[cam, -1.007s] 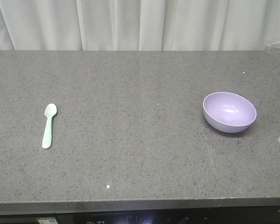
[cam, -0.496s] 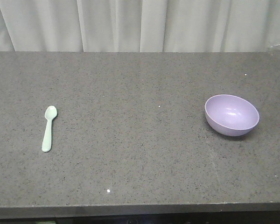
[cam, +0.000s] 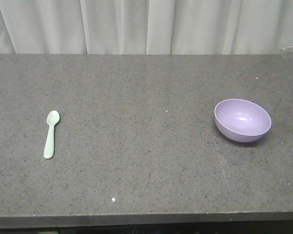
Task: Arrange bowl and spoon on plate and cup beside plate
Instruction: 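Approach the counter edge and stop facing the spoon and bowl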
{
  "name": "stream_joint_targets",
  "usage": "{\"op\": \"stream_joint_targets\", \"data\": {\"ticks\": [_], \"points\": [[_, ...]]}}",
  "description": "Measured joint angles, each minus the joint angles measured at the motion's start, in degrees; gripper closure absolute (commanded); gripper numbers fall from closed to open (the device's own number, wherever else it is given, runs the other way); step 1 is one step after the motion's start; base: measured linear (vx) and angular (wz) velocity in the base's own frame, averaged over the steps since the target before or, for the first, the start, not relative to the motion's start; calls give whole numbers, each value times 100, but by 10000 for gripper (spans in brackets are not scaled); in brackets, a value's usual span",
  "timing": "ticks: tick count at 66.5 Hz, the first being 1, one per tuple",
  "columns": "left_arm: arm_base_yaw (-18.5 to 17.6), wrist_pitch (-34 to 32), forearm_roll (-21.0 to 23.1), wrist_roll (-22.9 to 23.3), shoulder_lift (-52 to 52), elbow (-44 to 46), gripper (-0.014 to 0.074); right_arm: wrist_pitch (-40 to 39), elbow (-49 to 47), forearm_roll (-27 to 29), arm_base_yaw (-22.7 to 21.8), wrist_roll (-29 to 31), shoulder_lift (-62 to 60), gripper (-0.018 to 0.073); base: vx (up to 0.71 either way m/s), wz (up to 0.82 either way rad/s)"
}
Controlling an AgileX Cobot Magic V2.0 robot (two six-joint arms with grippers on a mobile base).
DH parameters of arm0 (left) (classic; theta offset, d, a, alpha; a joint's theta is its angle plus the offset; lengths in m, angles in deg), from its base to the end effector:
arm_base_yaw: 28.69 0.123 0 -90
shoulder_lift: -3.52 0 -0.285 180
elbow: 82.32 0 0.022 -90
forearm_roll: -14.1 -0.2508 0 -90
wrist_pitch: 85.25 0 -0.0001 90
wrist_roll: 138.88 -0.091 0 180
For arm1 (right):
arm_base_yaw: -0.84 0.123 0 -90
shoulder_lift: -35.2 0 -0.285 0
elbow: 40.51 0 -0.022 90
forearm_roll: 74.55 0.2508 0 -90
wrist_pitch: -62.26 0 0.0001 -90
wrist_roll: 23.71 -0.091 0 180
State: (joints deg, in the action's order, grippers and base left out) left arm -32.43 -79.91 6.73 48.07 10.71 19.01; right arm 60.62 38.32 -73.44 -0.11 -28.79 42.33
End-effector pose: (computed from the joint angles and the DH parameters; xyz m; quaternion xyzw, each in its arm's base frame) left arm 0.0567 -0.0026 0.1968 0.0215 0.7139 -0.0162 0.6997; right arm 0.0564 -0.0010 0.2069 0.0420 0.6699 0.0337 0.7405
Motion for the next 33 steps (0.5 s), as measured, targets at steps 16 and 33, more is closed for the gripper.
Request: {"op": "stream_joint_targets", "data": {"ticks": [16,33], "points": [[-272,0,0,0,0,0,603,0,0,0,0,0,0,562,0,0],[-593,0,0,0,0,0,603,0,0,0,0,0,0,562,0,0]]}}
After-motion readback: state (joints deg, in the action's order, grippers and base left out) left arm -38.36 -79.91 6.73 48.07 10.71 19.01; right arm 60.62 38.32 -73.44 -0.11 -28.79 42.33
